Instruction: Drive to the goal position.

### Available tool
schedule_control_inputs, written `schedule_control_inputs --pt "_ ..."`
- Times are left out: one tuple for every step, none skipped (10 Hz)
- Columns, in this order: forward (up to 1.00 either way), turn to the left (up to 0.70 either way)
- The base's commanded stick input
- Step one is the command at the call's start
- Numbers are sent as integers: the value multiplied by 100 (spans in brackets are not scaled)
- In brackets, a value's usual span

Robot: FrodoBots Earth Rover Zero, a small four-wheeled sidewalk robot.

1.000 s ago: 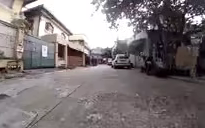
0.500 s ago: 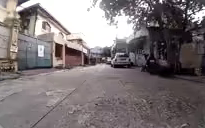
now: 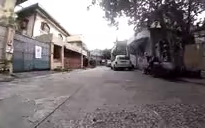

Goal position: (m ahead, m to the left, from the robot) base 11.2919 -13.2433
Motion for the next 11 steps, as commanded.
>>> schedule_control_inputs --pt "70 0" --pt "70 0" --pt "70 0" --pt "70 0" --pt "70 0" --pt "70 0" --pt "70 0" --pt "70 0" --pt "70 0" --pt "70 9" --pt "70 18"
